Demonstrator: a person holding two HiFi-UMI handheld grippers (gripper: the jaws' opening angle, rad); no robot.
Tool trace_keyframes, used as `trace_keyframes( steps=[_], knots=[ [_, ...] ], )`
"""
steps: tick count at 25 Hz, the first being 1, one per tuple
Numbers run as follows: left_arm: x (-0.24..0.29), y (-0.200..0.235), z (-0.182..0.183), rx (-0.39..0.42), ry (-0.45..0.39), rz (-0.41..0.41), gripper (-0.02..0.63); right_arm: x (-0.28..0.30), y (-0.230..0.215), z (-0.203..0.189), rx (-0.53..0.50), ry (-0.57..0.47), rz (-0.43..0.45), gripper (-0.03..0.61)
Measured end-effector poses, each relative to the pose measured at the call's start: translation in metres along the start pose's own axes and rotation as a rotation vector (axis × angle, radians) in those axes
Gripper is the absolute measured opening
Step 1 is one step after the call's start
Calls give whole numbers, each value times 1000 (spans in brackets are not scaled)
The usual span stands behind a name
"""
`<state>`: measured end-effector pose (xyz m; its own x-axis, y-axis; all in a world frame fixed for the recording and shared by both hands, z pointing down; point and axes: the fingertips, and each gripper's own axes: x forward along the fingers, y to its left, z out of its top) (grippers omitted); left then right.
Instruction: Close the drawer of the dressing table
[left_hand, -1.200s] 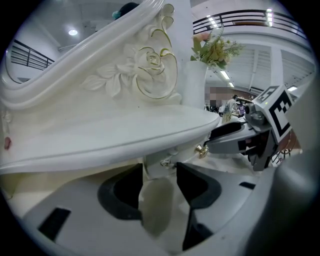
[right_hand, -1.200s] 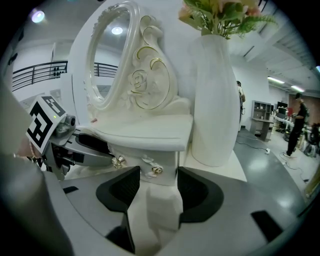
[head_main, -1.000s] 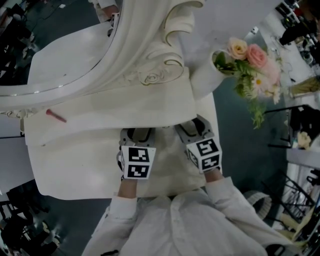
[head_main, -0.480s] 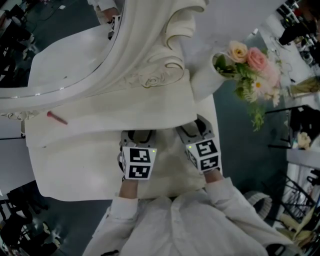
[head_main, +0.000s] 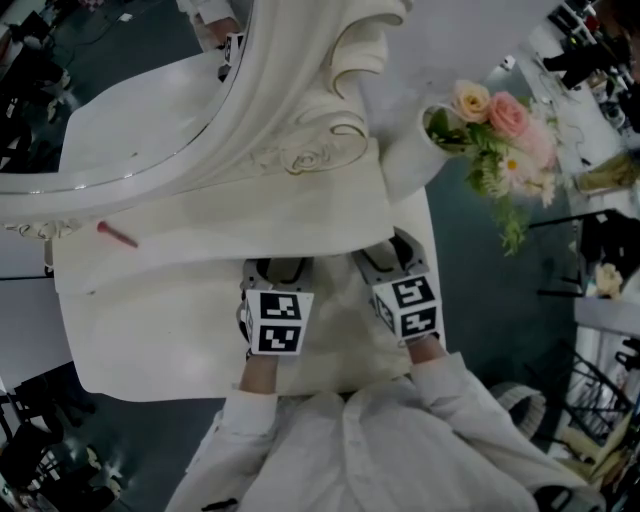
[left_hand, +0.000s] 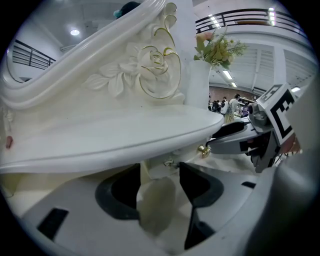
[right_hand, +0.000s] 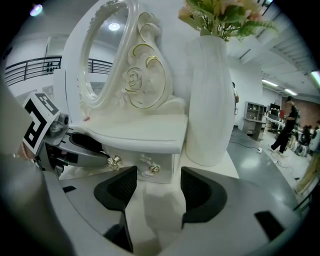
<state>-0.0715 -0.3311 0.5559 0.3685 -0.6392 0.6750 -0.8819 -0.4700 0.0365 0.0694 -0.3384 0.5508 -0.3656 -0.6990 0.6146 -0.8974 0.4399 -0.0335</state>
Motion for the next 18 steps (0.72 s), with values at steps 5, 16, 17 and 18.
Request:
trace_keyframes(
  steps=[5, 16, 17, 18],
  knots=[
    [-4, -3, -2, -4, 8, -4, 232, -3, -4, -6, 1, 26, -38, 245],
    [-24, -26, -7, 34, 27, -68, 230, -27, 20, -9, 38, -5, 20, 245],
    [-26, -30, -8, 40, 31, -83, 230, -30, 23, -8, 44, -11, 28, 245],
    [-29, -34, -8, 45, 33, -99, 230, -32, 26, -7, 48, -18, 38, 245]
  ],
)
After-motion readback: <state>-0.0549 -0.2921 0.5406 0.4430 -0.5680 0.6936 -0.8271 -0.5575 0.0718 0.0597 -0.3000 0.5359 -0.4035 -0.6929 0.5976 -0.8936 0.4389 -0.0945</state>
